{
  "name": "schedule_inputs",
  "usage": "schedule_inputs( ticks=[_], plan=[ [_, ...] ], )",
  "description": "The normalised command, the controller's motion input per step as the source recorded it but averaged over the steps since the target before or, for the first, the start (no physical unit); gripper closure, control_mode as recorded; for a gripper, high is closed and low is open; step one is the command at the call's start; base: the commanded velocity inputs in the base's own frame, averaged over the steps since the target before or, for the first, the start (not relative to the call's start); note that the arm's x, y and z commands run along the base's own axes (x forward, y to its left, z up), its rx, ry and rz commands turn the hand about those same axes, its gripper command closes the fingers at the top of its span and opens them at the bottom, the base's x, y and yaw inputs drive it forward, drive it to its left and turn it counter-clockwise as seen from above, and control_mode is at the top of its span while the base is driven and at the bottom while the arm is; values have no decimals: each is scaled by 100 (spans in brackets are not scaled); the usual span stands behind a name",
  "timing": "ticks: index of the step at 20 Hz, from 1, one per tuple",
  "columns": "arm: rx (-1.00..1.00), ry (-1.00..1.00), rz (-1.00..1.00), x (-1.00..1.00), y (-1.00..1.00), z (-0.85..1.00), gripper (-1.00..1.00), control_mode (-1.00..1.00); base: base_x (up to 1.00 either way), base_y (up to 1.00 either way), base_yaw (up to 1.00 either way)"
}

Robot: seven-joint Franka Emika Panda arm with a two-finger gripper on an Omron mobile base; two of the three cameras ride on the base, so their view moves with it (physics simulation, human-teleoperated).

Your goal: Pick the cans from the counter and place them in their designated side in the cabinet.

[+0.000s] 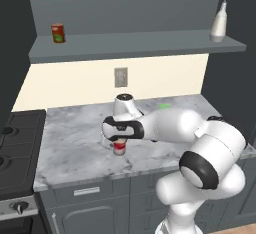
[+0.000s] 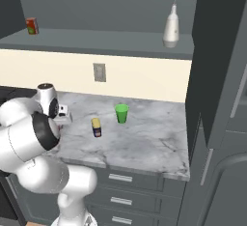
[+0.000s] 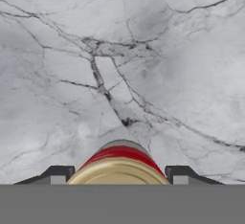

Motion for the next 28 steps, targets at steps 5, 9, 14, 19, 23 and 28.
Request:
schedule_inputs(
  ticks=[5,9,14,19,23,28],
  plan=[
    [0,-2,0,-9,0,51,100,-100,0,0,0],
    [3,0,0,-6,-3,51,100,-100,0,0,0],
    [6,0,1,-11,-5,45,100,-100,0,0,0],
    [6,-3,2,-13,-2,42,100,-100,0,0,0],
    [5,-4,2,-8,0,37,100,-100,0,0,0],
    [4,-6,2,-7,0,32,100,-100,0,0,0]
  ],
)
